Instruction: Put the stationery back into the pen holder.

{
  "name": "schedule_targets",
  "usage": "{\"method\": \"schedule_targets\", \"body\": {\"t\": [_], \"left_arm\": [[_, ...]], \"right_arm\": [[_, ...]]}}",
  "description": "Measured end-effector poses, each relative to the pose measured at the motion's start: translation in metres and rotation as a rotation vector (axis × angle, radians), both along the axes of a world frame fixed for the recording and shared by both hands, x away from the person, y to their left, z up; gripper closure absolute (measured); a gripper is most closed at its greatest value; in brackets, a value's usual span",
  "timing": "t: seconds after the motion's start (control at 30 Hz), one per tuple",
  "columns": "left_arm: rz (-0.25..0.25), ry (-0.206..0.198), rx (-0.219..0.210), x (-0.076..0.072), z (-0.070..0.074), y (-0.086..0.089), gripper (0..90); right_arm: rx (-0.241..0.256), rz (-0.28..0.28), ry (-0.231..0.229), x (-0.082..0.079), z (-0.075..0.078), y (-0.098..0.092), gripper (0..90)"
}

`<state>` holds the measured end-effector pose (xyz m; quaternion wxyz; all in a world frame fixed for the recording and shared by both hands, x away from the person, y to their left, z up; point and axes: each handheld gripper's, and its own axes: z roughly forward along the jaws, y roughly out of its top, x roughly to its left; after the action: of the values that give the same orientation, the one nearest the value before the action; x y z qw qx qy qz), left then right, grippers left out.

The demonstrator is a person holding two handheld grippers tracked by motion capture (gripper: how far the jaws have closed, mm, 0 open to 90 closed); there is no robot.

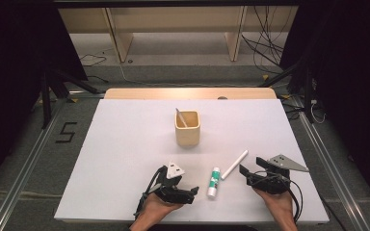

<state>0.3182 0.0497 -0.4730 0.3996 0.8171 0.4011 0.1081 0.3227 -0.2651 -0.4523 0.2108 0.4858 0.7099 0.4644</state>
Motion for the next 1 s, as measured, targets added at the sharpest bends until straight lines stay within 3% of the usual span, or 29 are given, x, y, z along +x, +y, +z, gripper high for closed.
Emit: {"method": "schedule_targets", "body": {"t": [0.37, 1.0], "left_arm": [[-0.022, 0.020, -0.013, -0.002, 0.003, -0.017, 15.8], [-0.073, 0.022, 0.040, -0.006, 0.000, -0.057, 15.6]], "right_arm": [[0.007, -0.005, 0.001, -0.004, 0.000, -0.002, 25.8], [0.006, -0.003, 0.005, -0.007, -0.002, -0.001, 25.8]]}}
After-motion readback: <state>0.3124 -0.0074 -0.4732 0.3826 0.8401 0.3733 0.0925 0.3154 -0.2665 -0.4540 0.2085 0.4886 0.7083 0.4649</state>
